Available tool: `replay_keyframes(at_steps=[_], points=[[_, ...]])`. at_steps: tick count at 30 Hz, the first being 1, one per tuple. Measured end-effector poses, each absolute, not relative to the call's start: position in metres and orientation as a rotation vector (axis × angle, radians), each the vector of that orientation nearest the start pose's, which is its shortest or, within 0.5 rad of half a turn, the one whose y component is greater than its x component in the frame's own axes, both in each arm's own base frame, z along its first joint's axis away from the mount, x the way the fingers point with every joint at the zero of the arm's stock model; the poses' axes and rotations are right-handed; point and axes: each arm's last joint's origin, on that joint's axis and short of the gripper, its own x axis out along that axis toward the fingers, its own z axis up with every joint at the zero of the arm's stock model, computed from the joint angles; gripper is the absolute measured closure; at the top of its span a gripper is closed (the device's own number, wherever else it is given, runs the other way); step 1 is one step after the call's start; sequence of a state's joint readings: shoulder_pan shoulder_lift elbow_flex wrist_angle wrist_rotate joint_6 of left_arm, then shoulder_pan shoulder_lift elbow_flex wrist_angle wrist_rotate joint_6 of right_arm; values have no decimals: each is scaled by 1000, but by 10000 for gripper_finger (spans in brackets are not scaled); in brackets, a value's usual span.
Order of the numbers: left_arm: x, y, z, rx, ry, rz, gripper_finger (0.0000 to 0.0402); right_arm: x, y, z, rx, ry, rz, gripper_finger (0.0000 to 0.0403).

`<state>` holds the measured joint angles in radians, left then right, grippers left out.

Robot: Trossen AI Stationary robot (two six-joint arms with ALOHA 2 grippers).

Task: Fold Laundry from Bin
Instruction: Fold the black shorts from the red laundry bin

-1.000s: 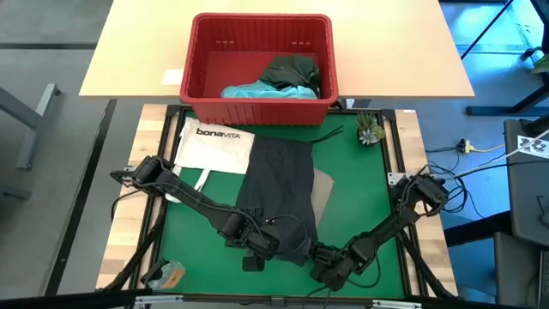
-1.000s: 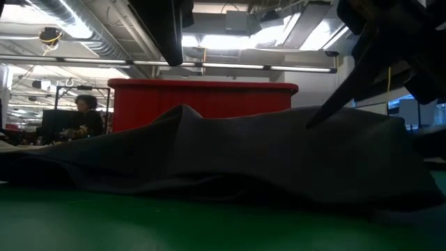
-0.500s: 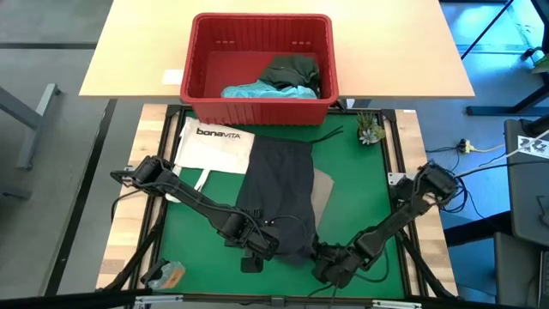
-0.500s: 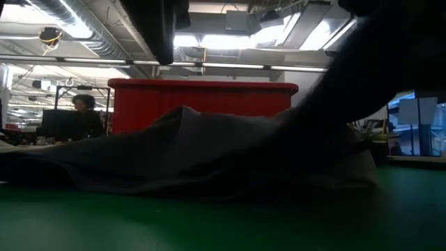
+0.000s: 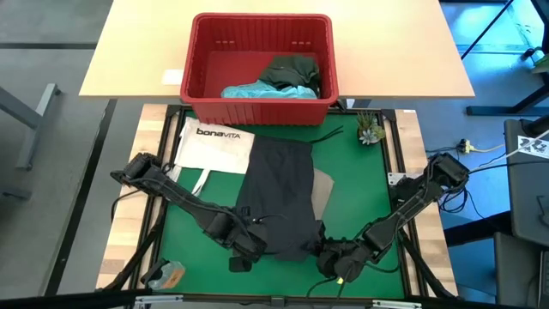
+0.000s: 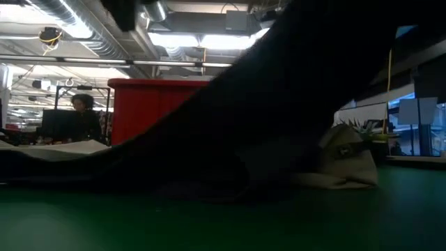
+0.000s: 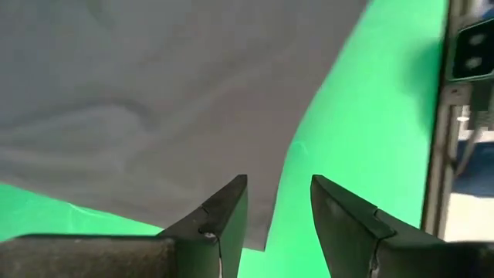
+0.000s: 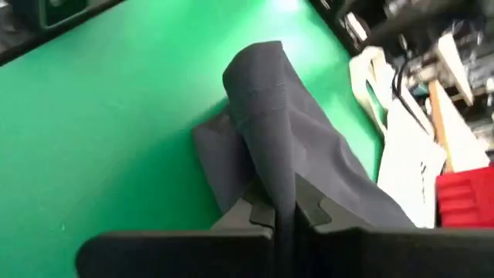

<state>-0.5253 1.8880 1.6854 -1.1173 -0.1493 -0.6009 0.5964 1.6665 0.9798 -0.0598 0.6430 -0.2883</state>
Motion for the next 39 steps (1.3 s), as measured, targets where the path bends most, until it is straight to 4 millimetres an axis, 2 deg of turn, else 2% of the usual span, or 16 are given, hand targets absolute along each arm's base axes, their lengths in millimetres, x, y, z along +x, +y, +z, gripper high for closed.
replay_keyframes(at_steps=[3, 7, 12, 17, 25, 29, 33, 39], points=[[321, -194, 278, -45, 1228, 82, 265, 296, 167, 196, -662, 624, 4, 398], [313, -208, 275, -62, 1217, 86, 265, 302, 157, 195, -625, 638, 12, 401], [299, -223, 255, -93, 1221, 141, 265, 307, 149, 196, -583, 636, -45, 401], [282, -232, 231, -22, 1194, 211, 264, 311, 141, 196, -554, 641, -82, 401], [261, -226, 187, 3, 1264, 287, 264, 310, 142, 196, -551, 641, -67, 401], [262, -218, 178, -108, 1314, 334, 264, 310, 142, 196, -548, 643, -58, 401], [268, -214, 171, -211, 1349, 304, 264, 310, 142, 196, -547, 643, -53, 402], [271, -205, 164, -208, 1356, 298, 264, 310, 142, 196, -546, 644, -50, 402]])
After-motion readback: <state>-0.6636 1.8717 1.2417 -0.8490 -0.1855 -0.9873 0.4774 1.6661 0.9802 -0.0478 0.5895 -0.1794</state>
